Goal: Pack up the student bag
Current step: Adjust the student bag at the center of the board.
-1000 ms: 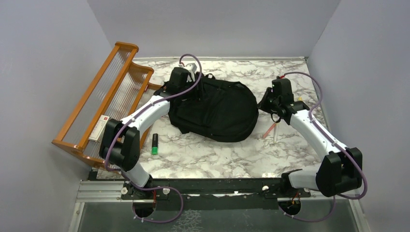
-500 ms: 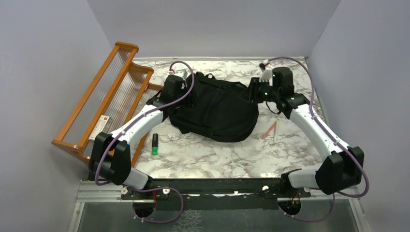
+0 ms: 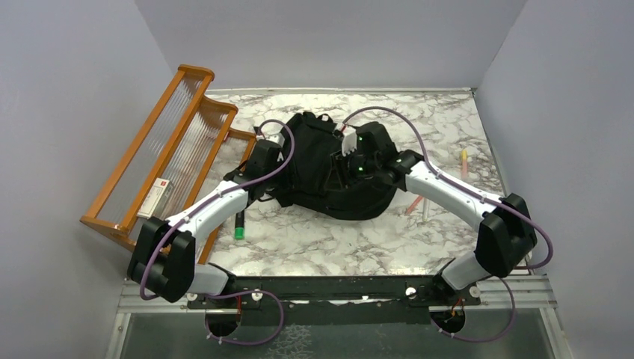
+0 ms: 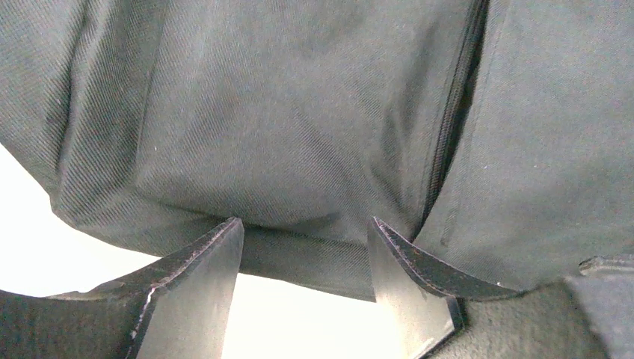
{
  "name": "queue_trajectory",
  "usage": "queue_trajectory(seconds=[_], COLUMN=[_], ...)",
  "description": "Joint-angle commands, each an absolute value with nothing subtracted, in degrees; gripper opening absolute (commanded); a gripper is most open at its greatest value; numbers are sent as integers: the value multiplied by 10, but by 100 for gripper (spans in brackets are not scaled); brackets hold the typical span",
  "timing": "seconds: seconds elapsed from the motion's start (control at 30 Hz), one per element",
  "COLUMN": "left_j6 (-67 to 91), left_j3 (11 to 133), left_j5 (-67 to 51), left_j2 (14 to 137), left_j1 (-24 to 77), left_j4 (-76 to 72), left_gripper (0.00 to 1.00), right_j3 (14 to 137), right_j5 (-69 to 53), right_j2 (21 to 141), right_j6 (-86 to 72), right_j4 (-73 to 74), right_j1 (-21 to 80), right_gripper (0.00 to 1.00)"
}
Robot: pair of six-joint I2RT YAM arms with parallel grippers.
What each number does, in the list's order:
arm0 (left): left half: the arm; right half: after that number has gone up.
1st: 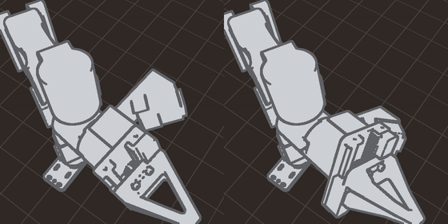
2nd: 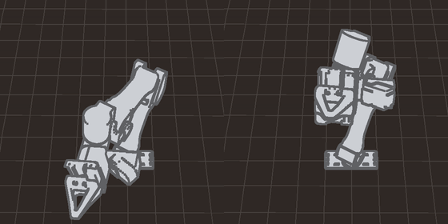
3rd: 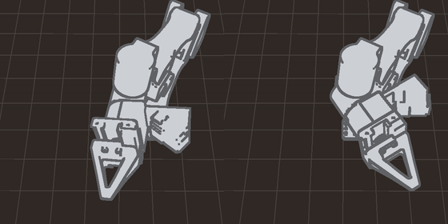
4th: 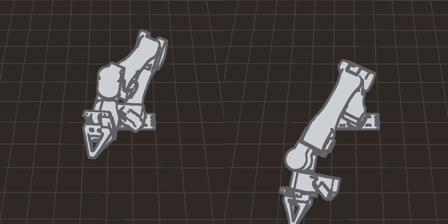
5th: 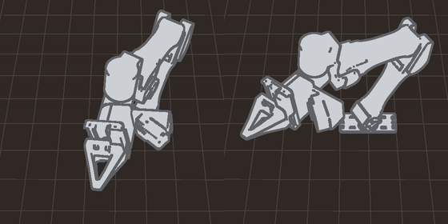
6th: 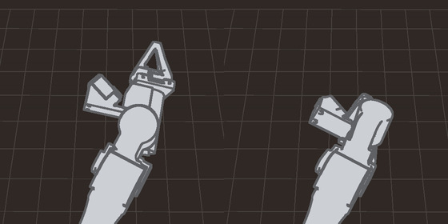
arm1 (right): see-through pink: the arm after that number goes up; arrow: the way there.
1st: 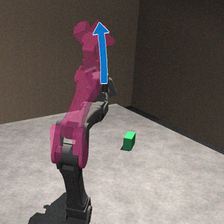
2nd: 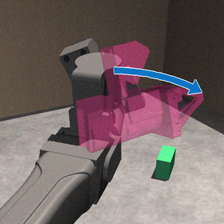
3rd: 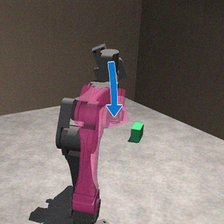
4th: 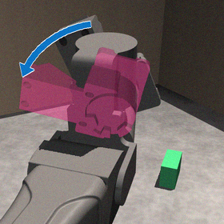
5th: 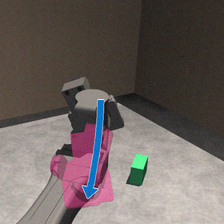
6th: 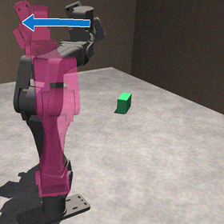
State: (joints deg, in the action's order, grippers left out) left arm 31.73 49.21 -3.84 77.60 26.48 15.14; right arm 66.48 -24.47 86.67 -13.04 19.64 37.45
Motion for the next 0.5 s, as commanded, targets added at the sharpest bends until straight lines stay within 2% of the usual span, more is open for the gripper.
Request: queue_trajectory(seconds=[0.0,0.47], left_j6=[341,343], left_j3=[463,425], left_j5=[-46,-47], left_j2=[760,766], left_j1=[271,272], left_j4=[142,111], left_gripper=[63,63], right_j3=[663,709], right_j5=[-236,-198], right_j2=[889,971], right_j6=[-116,-110], right_j4=[201,219], right_j1=[405,459], right_gripper=[41,48])
